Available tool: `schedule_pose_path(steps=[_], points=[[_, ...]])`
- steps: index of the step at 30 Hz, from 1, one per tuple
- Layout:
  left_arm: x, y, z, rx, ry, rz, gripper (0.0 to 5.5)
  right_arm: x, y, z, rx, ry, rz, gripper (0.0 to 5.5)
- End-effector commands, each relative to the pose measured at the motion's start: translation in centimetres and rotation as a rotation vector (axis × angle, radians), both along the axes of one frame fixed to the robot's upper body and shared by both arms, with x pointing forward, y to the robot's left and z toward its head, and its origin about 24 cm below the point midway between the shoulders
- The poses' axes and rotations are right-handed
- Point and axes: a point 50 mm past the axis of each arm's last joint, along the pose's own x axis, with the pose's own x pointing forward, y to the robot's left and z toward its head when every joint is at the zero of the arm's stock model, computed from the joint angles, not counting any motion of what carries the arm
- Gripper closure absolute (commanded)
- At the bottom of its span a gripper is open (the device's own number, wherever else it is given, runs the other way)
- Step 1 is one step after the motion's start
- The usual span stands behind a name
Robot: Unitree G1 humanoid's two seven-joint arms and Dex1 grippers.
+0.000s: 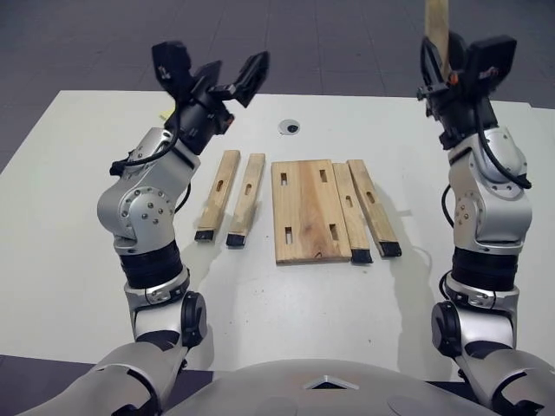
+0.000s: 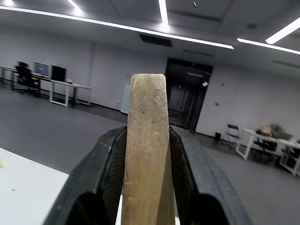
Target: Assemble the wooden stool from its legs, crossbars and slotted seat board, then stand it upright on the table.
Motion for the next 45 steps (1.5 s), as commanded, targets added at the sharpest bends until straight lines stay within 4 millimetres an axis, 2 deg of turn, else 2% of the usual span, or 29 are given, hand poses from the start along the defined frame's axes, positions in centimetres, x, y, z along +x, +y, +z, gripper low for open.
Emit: schedule_pose_path(steps=[1, 6, 14, 27, 41, 45], points=[[-0.3, -2.9, 1.8, 0.016, 0.005, -0.181, 0.10, -0.4, 3.5, 0.5, -0.093, -0.090, 0.146, 4.19], [-0.1, -4.2, 2.9, -0.081, 0.025, -0.251, 0.10, -1.3, 6.1, -0.6, -0.139, -0.114, 0.263, 4.19], [1.6, -4.1, 2.6, -0.237, 0.112, -0.240, 0.10, -2.6, 7.6, -1.7, -0.148, -0.089, 0.361, 4.19], [0.6, -4.9, 1.6, -0.238, 0.124, -0.321, 2.11, -2.5, 7.8, -1.8, -0.158, -0.084, 0.378, 4.19], [0.4, -5.1, 0.7, -0.302, 0.155, -0.359, 4.65, -2.3, 7.6, -2.3, -0.188, -0.066, 0.373, 4.19], [0.3, -4.9, 0.6, -0.314, 0.153, -0.360, 4.80, -2.3, 7.5, -2.5, -0.198, -0.057, 0.368, 4.19]])
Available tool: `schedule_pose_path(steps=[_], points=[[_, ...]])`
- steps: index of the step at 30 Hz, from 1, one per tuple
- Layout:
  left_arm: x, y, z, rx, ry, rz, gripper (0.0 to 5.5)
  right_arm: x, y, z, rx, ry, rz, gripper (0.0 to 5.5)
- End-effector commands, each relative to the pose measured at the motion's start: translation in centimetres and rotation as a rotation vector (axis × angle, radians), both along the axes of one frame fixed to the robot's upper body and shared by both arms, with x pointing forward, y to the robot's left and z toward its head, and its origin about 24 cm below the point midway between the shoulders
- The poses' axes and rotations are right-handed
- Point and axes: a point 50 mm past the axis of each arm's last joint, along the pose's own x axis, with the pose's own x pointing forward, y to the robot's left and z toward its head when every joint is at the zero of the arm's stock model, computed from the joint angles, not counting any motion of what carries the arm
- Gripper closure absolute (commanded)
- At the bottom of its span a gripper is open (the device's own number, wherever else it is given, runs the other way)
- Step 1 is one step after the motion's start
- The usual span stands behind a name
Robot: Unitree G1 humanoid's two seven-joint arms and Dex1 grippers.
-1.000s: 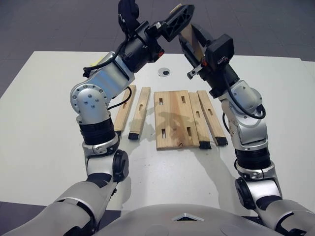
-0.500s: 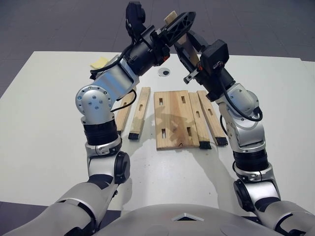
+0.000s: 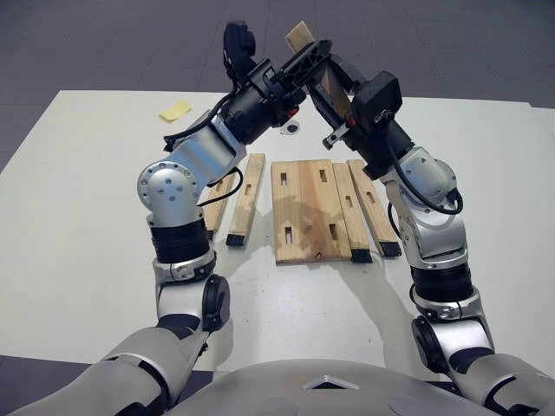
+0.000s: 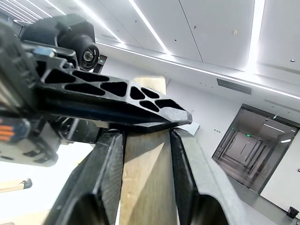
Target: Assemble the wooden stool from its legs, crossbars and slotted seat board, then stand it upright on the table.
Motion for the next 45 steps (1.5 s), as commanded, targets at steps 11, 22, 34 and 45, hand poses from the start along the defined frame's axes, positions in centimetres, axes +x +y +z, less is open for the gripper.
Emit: schedule_pose_path(steps=[11, 22, 34, 45], points=[[0.6, 1.4, -0.2, 0.099, -0.132, 0.201, 5.05, 1.7, -1.2, -5.6, -0.317, 0.160, -0.156, 3.48], [1.9, 9.7, -2.2, 0.300, -0.074, 0.716, 5.08, 2.3, -7.5, -8.2, -0.413, 0.209, -0.617, 1.86], [-3.2, 13.4, -7.7, 0.590, 0.031, 0.741, 5.08, 1.9, -8.9, -6.6, -0.103, 0.211, -0.889, 0.12], [-1.2, 11.4, -9.9, 0.577, 0.017, 0.749, 5.08, 1.7, -7.2, -7.5, -0.094, 0.240, -0.845, 0.10]])
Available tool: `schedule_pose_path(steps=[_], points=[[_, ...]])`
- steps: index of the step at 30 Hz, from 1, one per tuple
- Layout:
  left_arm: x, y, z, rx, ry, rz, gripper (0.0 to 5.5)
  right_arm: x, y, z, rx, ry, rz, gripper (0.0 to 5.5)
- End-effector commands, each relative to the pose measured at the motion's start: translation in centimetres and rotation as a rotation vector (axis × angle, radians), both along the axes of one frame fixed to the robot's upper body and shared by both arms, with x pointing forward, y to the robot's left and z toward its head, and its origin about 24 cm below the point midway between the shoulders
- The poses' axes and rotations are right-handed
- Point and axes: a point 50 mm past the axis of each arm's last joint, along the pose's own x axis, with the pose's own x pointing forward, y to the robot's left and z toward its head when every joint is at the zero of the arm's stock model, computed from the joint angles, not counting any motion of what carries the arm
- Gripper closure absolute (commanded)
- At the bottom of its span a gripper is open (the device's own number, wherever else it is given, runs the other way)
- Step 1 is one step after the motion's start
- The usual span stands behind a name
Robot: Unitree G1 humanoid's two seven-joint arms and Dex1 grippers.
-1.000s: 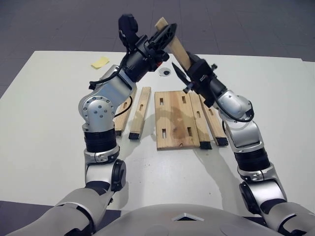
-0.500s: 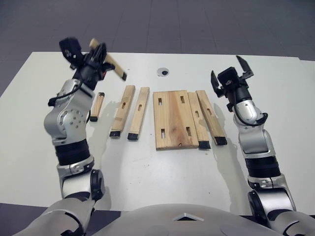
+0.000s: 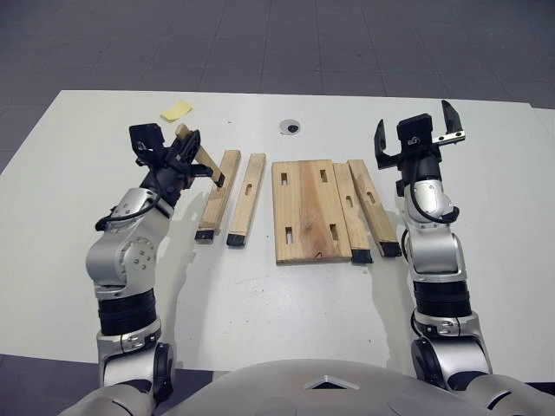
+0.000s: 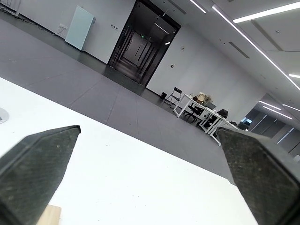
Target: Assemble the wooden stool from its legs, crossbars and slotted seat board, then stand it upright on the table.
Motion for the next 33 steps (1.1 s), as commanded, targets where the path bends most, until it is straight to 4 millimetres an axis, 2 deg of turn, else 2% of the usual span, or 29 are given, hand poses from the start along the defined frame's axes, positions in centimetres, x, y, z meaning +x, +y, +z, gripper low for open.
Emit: schedule_pose_path(steps=[1, 6, 13, 25, 33], points=[[1.0, -0.1, -0.2, 0.019, -0.036, 0.033, 5.08, 0.1, 0.4, 0.0, 0.004, 0.005, 0.015, 0.10], [1.5, 0.3, -0.8, 0.029, -0.061, 0.072, 5.08, 0.2, 0.3, -0.1, -0.001, 0.009, 0.019, 0.10], [1.0, 0.6, -2.1, 0.048, -0.031, 0.072, 5.08, 0.1, 0.2, -0.2, -0.006, 0.013, 0.021, 0.10], [0.7, 0.7, -3.0, 0.058, 0.002, 0.062, 5.08, -0.1, 0.4, -0.4, -0.003, 0.019, 0.025, 0.10], [0.4, 0.8, -5.2, 0.097, 0.068, 0.061, 5.08, 0.1, 0.3, 0.0, -0.007, 0.011, 0.028, 0.10]])
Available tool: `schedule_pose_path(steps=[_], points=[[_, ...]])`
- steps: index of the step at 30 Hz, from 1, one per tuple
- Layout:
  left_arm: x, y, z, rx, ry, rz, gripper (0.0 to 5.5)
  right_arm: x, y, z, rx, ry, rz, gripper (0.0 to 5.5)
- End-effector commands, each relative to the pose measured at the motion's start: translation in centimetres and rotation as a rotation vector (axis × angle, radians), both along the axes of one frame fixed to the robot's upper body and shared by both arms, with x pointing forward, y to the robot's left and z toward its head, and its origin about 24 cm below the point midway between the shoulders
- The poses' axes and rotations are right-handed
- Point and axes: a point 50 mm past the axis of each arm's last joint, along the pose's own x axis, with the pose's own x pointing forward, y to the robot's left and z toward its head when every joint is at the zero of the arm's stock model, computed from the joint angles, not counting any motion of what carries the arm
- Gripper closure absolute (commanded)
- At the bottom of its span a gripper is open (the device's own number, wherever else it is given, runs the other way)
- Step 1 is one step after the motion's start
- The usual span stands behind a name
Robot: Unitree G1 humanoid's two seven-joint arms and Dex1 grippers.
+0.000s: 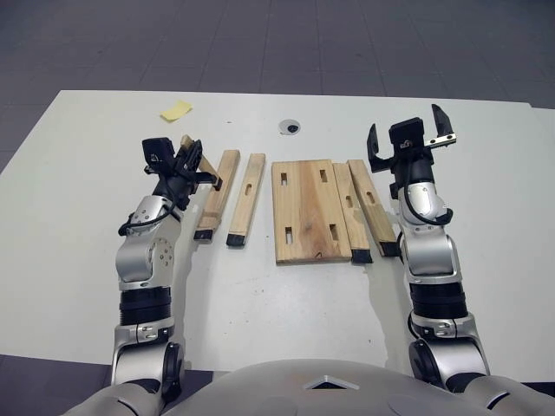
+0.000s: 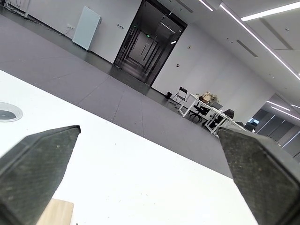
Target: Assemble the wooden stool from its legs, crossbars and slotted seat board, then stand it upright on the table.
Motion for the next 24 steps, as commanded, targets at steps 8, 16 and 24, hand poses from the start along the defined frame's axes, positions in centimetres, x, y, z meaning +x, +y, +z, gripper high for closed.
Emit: schedule_pose_path(steps=[8, 16, 24], points=[[-2.3, -0.4, -5.4, 0.126, 0.239, -0.015, 5.08, -0.2, 0.9, 1.9, -0.003, -0.063, 0.017, 0.10], [-4.1, 0.7, -8.9, 0.197, 0.443, 0.028, 5.08, -0.3, 0.9, 2.0, 0.007, -0.058, 0.015, 0.10], [-5.1, 0.8, -10.5, 0.139, 0.490, 0.066, 5.08, 0.2, 1.0, 2.7, -0.001, -0.072, 0.036, 0.10]])
